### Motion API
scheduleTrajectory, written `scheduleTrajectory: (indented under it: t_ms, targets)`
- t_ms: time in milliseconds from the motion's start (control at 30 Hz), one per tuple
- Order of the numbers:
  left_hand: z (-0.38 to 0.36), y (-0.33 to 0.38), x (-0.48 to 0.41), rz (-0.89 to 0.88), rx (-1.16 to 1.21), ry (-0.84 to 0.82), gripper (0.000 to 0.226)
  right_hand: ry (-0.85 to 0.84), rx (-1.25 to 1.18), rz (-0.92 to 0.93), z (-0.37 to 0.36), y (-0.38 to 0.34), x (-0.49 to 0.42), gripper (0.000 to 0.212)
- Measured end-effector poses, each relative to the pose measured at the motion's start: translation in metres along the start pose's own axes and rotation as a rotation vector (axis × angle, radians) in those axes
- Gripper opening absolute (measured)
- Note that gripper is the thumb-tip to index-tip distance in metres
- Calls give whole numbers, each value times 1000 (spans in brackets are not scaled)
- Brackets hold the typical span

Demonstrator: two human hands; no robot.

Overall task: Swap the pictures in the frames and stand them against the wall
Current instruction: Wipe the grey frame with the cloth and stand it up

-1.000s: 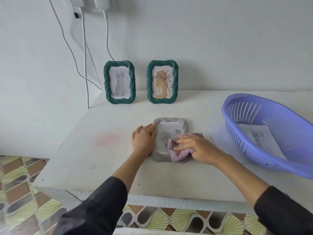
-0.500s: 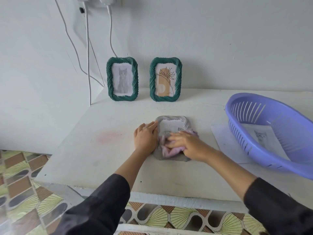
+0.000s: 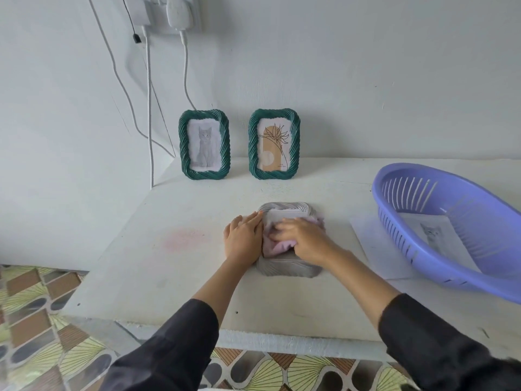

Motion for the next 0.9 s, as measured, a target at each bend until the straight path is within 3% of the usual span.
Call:
scheduleTrajectory:
  t_ms: [100, 200, 300, 367, 433, 533, 633, 800, 900]
  targets:
    - [-1, -1, -1, 22, 14, -10, 42, -58, -25, 58, 3, 1, 33, 54]
    - [-1, 0, -2, 38, 52, -48, 43, -48, -36, -103, 20, 33, 46, 55]
    - [9, 9, -2, 146, 80, -96, 41, 322, -281, -345, 61, 64, 46, 53]
    - [23, 22, 2, 236, 126, -41, 41, 589, -598, -525, 79, 77, 51, 37]
    - [37, 48, 10, 202, 214, 59, 48, 725, -936, -694, 80, 81, 52, 28]
    - [45, 89, 27, 97, 385, 66, 67, 585, -1370, -843, 55, 57, 43, 18]
    - [37, 104, 37, 112, 377, -31, 78, 278, -1703, -762, 31, 14, 29, 48]
    - [39, 76, 33, 221, 287, -53, 67, 134, -1851, -666, 13, -10, 23, 76]
    - [54, 57, 29, 196, 160, 26, 58, 161, -1795, -664, 7, -2, 17, 75]
Point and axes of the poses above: each hand's wrist, its own x-axis away from the middle knuckle, its own z-axis out of the back of the hand, y = z × x, the point moved 7 cm from there along -x, towards the middle knuckle, and after that the axes turned 3 degrees about y, right-handed, at the moved point
